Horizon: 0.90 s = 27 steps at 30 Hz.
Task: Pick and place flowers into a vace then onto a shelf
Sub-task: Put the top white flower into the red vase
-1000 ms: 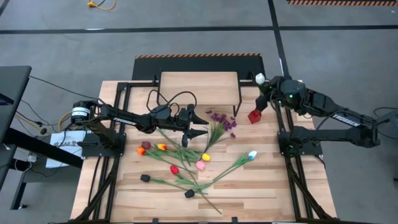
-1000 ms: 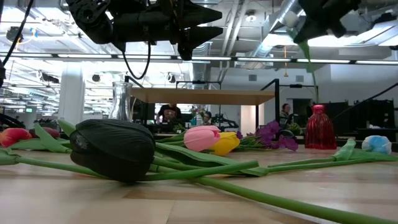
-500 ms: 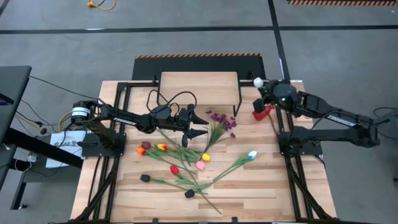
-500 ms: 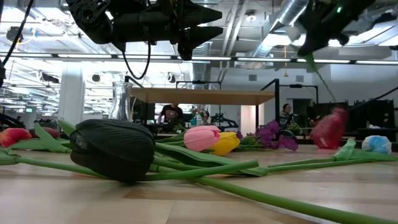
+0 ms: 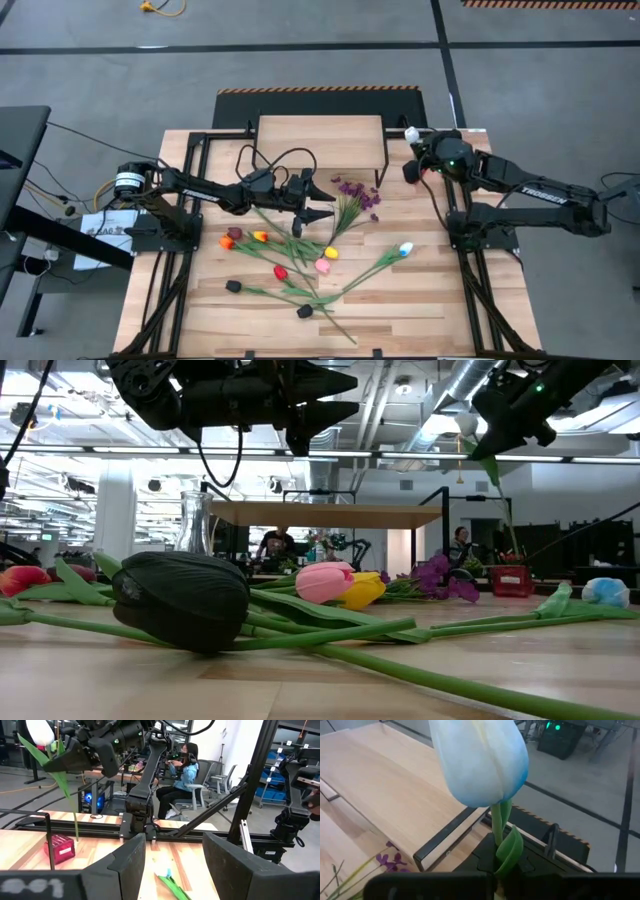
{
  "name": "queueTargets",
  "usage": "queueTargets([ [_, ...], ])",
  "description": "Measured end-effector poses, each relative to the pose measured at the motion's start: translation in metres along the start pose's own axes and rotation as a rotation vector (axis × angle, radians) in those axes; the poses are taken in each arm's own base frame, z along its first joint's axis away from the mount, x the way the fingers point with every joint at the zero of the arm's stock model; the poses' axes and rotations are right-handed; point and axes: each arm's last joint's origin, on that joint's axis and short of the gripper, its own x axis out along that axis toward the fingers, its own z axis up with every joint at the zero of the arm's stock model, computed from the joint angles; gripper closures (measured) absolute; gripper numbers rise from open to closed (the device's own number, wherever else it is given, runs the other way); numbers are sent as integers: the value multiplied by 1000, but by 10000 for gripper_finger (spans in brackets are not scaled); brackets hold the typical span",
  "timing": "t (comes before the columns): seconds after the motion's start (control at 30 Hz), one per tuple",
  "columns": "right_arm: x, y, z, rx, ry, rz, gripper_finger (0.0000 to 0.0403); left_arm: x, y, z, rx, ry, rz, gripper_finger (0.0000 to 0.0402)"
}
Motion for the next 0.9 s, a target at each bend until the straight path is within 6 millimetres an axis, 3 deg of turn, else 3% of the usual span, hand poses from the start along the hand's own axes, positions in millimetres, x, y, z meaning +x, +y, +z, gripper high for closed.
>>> queueTargets([
  [0.6,0,0,0,0,0,0,396,-2,-1,4,2,-8,-1,214],
  [0.73,-1,0,0,2,-4,6,396,-12,-7,28,21,-63,-9,214],
  [0.9,-12,-5,2,14,-53,62,396,-43,-24,69,120,-79,68,214],
])
